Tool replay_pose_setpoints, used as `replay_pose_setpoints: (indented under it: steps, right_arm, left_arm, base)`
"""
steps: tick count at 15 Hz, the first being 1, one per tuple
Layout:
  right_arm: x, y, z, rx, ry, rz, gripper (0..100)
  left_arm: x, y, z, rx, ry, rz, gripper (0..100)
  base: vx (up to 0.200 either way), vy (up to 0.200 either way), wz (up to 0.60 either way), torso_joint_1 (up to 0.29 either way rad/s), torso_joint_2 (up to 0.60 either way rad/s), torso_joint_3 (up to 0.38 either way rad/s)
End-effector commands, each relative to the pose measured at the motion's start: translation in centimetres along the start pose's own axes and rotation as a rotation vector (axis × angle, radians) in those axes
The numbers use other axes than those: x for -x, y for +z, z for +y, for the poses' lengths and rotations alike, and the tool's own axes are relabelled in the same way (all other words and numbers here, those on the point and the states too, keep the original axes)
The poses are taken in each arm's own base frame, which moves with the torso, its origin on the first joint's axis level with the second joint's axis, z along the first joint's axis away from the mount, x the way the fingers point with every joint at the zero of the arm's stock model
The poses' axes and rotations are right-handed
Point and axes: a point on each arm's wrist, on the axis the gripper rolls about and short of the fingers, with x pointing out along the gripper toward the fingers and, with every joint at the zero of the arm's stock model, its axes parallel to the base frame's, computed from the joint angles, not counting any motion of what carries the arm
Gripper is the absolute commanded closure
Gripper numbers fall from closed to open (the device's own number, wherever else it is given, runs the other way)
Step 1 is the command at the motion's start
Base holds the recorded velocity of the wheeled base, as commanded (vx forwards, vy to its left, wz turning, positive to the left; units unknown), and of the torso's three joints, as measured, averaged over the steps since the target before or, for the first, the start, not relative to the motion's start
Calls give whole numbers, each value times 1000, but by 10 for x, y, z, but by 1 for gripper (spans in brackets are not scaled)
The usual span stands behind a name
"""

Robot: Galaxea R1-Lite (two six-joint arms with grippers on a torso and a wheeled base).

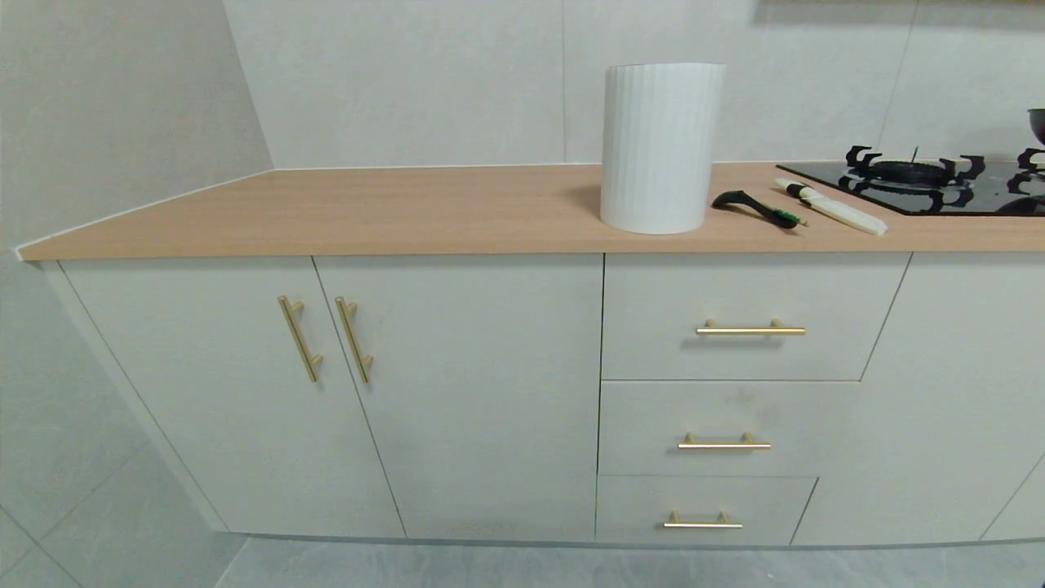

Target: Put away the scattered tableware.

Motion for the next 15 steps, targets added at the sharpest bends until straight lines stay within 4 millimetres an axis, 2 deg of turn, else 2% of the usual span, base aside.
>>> replay_pose_setpoints:
  steps: [1,2,3,5,8,11,13,14,15]
  right_arm:
    - [-93,45,-5,22,70,318,0]
    - [-110,47,-6,18,73,345,0]
    - [-148,45,-8,17,75,384,0]
    - [-198,37,-11,24,56,368,0]
    - [-253,16,-15,22,45,438,0]
    - [-288,-2,-9,27,68,506,0]
    - [-304,-20,-5,26,82,564,0]
    - [-304,-20,-5,26,82,564,0]
    - [-321,-40,-1,9,84,581,0]
  left_arm:
    - [0,0,0,0,1,0,0]
    - [0,0,0,0,1,0,0]
    - [0,0,0,0,1,0,0]
    - [0,0,0,0,1,0,0]
    - [0,0,0,0,1,0,0]
    - [0,0,0,0,1,0,0]
    - [0,0,0,0,1,0,0]
    - [0,0,0,0,1,0,0]
    - [0,0,0,0,0,0,0]
  base:
    - [0,0,0,0,0,0]
    - [0,0,0,0,0,0]
    - [0,0,0,0,0,0]
    - [0,0,0,0,0,0]
    - [0,0,0,0,0,0]
    - [0,0,0,0,0,0]
    - [0,0,0,0,0,0]
    - [0,0,0,0,0,0]
    - [0,0,0,0,0,0]
